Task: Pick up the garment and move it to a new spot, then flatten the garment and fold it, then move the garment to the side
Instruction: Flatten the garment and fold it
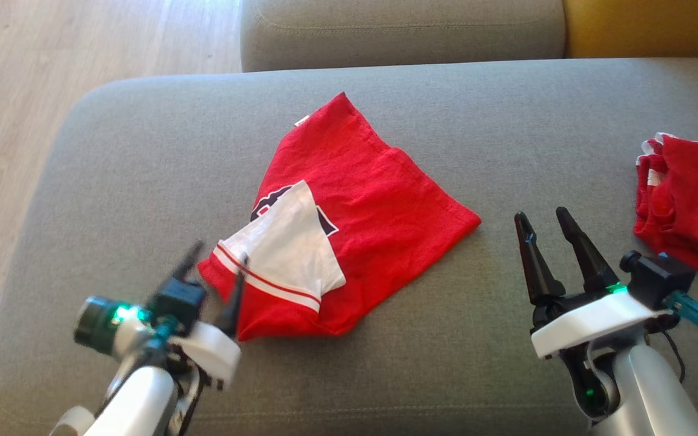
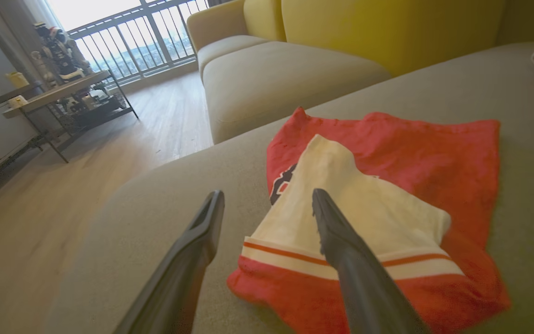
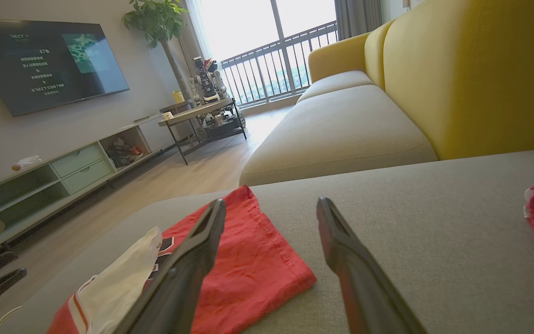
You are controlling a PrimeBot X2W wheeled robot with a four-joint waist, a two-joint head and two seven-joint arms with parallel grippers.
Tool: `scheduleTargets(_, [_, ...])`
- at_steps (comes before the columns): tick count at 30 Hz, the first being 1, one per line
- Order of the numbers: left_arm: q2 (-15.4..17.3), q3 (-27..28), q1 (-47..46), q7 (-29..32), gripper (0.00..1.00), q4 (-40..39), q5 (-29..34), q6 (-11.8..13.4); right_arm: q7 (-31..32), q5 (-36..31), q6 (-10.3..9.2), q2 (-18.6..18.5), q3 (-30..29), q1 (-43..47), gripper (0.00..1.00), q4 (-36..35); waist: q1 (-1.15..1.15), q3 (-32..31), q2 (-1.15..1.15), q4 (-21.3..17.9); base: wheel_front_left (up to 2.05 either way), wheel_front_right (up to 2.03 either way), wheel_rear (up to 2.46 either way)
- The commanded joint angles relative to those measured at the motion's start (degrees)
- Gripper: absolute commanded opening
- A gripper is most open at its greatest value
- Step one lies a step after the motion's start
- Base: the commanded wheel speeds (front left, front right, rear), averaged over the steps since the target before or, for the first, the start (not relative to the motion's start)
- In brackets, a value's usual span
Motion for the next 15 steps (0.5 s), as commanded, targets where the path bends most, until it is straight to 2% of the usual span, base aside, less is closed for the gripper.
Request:
scheduleTargets(1, [0.42, 3.7, -2.09, -1.03, 1.0, -2.36, -0.8, 1.55, 0.03, 0.24, -0.01, 0.14, 1.59, -1.04, 1.0, -1.59, 0.01, -0.13, 0.0, -0.24, 0.0, 0.0, 0.0])
scheduleTargets(4, [-0.92, 5.76, -1.66, -1.83, 1.0, -3.82, -2.1, 3.89, 0.31, 0.26, -0.01, 0.14, 2.25, -1.06, 1.0, -1.56, 0.01, -0.17, 0.0, -1.12, 0.0, 0.0, 0.0])
scheduleTargets(6, [-1.53, 6.27, -1.34, -2.09, 1.0, -4.11, -2.59, 4.53, 0.47, 0.31, -0.01, 0.14, 2.58, -1.09, 1.0, -1.62, 0.01, -0.03, 0.0, -1.94, 0.0, 0.0, 0.0])
scheduleTargets(15, [-2.75, 6.67, -4.15, -1.62, 1.0, -0.64, -3.62, 4.53, 0.81, 0.3, -0.01, 0.14, 3.02, -1.49, 1.0, -2.36, 0.01, 2.08, 0.0, -5.74, 0.0, 0.0, 0.0])
